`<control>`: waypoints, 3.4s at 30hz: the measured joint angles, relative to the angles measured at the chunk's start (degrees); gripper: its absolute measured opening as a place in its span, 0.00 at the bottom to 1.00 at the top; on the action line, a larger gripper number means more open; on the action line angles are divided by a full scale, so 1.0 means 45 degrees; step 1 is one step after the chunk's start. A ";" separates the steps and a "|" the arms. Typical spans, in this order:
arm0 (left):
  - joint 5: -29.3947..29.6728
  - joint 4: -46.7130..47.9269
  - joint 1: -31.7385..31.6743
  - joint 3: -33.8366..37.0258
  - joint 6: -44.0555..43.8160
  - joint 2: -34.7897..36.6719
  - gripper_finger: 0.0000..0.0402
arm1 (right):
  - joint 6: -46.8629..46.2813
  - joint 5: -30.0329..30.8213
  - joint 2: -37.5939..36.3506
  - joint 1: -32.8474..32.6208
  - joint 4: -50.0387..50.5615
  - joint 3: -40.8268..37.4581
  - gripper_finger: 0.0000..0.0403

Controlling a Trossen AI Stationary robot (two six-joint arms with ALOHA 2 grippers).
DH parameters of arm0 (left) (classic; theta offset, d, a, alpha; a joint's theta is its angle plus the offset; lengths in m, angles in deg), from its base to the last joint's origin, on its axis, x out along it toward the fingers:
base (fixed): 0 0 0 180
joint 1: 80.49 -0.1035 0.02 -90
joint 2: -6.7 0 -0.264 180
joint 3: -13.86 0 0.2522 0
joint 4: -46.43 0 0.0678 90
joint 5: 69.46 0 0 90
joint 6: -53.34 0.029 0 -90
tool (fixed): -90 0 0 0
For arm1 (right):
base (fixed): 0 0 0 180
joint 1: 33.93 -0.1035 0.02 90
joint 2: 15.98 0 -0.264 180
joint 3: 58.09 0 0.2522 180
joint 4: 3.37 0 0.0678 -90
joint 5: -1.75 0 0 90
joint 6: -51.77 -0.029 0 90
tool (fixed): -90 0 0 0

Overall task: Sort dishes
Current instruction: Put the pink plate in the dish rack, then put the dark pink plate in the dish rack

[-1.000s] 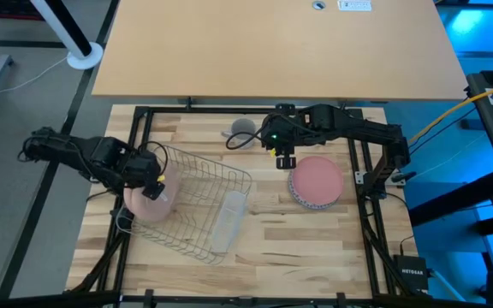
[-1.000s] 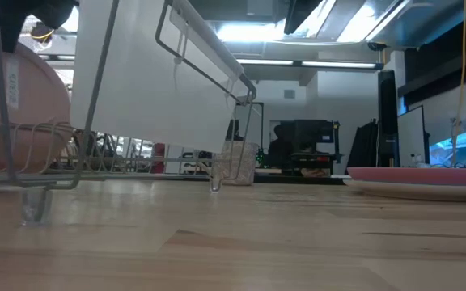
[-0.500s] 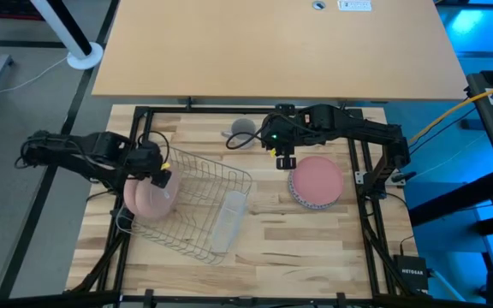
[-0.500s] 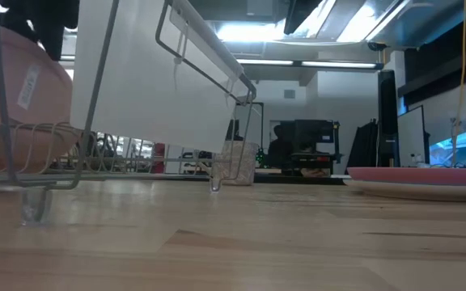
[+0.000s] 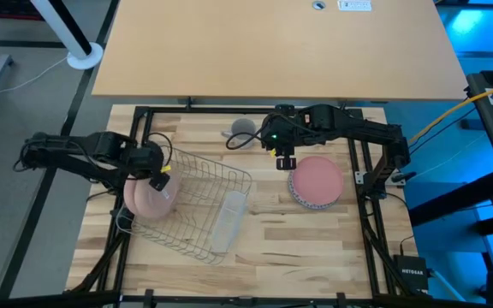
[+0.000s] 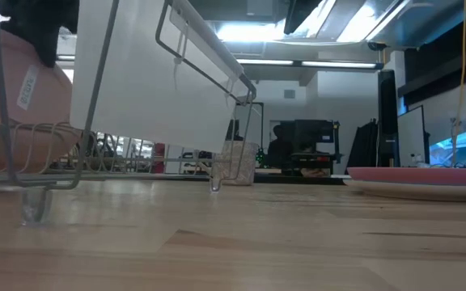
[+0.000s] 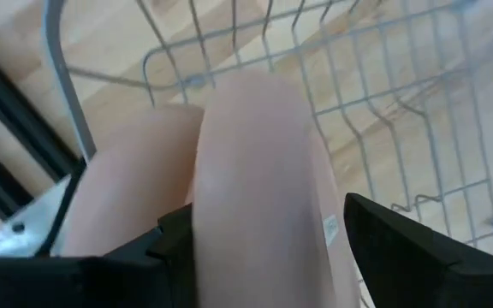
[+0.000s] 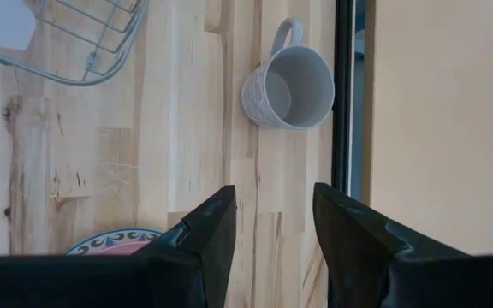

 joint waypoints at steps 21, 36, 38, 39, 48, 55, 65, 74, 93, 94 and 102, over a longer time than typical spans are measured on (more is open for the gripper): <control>0.0753 0.1354 -0.1638 -0.0494 0.1826 0.1586 0.59 | 0.0005 0.0002 0.0000 0.0000 -0.0013 0.0000 0.40; 0.0374 -0.9915 -0.1069 -0.0017 0.4769 0.0231 0.59 | 0.0599 -0.0407 -0.0036 -0.0010 0.0492 0.0000 0.40; 0.0070 -1.2269 -0.0767 0.0221 0.6440 -0.0537 0.59 | 0.0423 -0.0853 -0.0071 -0.0010 0.0879 0.0000 0.40; 0.0032 -1.3410 -0.0640 0.0331 0.7194 -0.1013 0.59 | 0.0299 -0.1104 -0.0086 -0.0015 0.1085 0.0000 0.40; -0.2705 -2.0261 -0.0484 0.0492 1.0316 -0.6042 0.59 | -0.1112 -0.3266 -0.0633 -0.0495 0.2085 0.0749 0.40; -0.4534 -2.2778 -0.0509 -0.0967 1.0751 -0.9525 0.59 | -0.2852 -0.3339 -0.1426 -0.1591 0.2069 0.1413 0.40; -0.4585 -2.1022 -0.0596 -0.3223 1.2299 -1.0067 0.59 | -0.7761 -0.3074 -0.1710 -0.4239 0.2050 -0.0487 0.40; -0.4583 -1.7041 -0.0606 -0.3749 1.3022 -0.9728 0.59 | -1.0668 -0.1656 -0.1705 -0.6444 0.2076 -0.5281 0.40; -0.4573 -1.5992 -0.0606 -0.3753 1.3185 -0.9713 0.59 | -1.2718 -0.2662 -0.1700 -0.6499 -0.2573 -1.2387 0.40; -0.4571 -1.5986 -0.0606 -0.3754 1.3185 -0.9713 0.59 | -1.2719 -0.2623 -0.1700 -0.6499 -0.2673 -1.2527 0.40; -0.4563 -1.5991 -0.0606 -0.3753 1.3180 -0.9713 0.59 | -1.2706 -0.1747 -0.1696 -0.6406 -0.3477 -1.3329 0.40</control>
